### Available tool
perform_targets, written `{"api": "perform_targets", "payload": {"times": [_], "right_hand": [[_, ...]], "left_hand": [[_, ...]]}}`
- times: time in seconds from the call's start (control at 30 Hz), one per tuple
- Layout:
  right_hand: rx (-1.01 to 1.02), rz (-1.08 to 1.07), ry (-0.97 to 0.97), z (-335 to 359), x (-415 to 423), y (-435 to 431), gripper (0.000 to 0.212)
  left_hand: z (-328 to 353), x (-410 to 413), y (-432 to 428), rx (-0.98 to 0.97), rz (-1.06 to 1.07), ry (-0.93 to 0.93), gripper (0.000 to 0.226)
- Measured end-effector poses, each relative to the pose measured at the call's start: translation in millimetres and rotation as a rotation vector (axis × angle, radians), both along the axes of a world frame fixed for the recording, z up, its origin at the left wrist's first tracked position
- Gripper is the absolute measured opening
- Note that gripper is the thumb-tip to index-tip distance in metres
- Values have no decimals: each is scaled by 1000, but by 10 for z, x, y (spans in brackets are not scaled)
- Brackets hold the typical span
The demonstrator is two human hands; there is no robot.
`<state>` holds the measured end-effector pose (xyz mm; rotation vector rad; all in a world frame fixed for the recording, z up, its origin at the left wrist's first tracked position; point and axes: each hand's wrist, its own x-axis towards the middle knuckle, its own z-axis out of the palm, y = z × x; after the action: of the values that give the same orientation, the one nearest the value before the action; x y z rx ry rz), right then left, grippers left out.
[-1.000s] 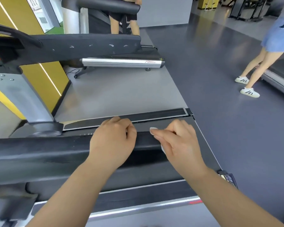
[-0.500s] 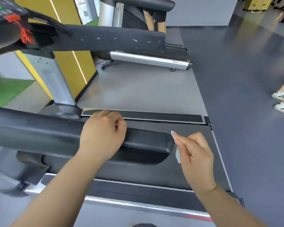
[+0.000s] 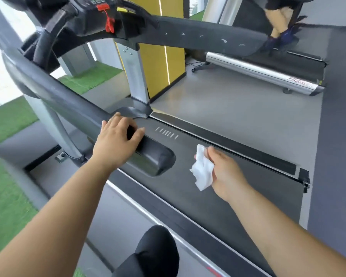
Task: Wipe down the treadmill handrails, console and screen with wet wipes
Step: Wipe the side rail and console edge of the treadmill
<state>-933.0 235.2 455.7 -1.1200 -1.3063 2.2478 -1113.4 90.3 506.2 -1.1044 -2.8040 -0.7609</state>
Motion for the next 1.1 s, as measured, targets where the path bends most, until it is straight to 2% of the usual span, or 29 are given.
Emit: {"api": "perform_targets", "payload": {"times": [0.1,0.23,0.37,0.53,0.63,0.7,0.77,0.83,0.97,1.03,1.1], "right_hand": [[-175,154,115,45,-112,24,14],[-132,230,126,-35,-289,102,29],[-12,309,101,-34,-553,254,28],[238,604,122,-39,-996,507,46],[236,832,194,17,-1309,632,39],[226,950,164,148,-1500,717,35],[194,1053,109,338,-1634,793,30],[182,1133,66,507,-1725,854,23],[235,1241,38,782,-1797,913,8],[192,1270,31,912,-1784,924,16],[188,1289,17,994,-1769,950,25]], "left_hand": [[-20,49,77,-42,53,26,32],[-100,59,125,18,99,82,41],[-153,79,198,141,178,109,56],[-194,80,221,181,204,124,44],[-200,91,213,138,187,144,35],[-159,124,229,99,204,126,32],[-67,172,270,37,243,74,37],[64,214,348,-39,285,-4,51],[429,181,543,-20,439,-402,55],[578,144,609,52,501,-561,47],[689,108,666,146,577,-707,16]]}}
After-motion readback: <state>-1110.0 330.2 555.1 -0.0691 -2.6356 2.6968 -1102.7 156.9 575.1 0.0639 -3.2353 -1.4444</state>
